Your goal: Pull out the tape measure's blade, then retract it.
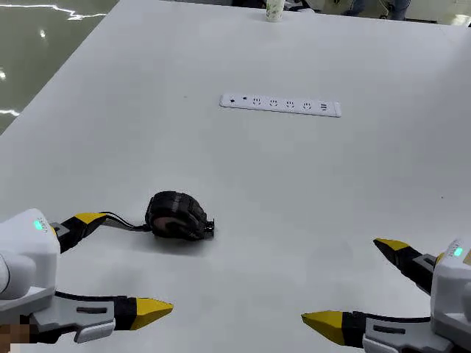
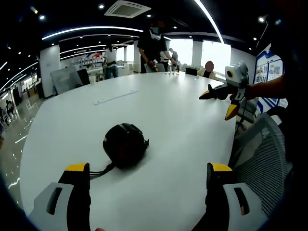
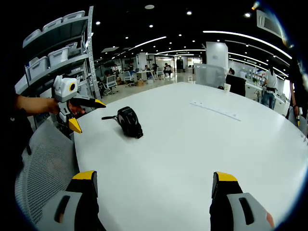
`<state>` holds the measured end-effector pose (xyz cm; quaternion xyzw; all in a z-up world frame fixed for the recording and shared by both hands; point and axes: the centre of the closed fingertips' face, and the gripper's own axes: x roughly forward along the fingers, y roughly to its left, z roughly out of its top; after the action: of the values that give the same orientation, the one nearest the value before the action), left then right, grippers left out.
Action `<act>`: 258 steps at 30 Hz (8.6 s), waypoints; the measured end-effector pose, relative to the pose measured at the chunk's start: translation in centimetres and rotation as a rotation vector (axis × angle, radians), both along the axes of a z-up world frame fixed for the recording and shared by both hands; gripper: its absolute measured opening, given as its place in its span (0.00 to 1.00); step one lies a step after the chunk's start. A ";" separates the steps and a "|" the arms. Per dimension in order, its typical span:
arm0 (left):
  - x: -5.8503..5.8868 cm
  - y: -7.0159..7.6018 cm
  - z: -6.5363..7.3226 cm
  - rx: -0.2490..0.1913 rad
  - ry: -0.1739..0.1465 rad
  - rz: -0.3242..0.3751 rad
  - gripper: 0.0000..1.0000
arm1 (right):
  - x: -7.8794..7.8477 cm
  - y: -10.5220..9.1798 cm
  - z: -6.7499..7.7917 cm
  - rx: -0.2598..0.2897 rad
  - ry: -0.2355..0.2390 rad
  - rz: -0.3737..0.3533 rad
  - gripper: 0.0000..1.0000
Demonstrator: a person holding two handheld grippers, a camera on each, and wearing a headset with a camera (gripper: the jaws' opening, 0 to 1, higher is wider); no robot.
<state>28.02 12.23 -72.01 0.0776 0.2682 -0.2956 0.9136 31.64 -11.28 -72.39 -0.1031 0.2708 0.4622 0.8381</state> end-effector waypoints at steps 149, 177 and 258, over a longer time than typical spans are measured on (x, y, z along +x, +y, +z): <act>8.9 0.5 -4.5 0.245 0.131 -0.583 0.25 | 6.0 16.3 -7.8 -0.245 -0.113 0.823 0.08; 8.8 0.4 -4.6 0.242 0.134 -0.587 0.25 | 6.1 14.1 -8.0 -0.247 -0.102 0.799 0.09; 9.0 0.6 -4.6 0.326 0.192 -0.598 0.25 | 7.7 5.7 -7.8 -0.290 -0.062 0.730 0.09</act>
<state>37.07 12.86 -76.65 0.2693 0.3620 -0.5094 0.7327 39.39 -5.57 -80.14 -0.3239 0.2533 0.6836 0.6030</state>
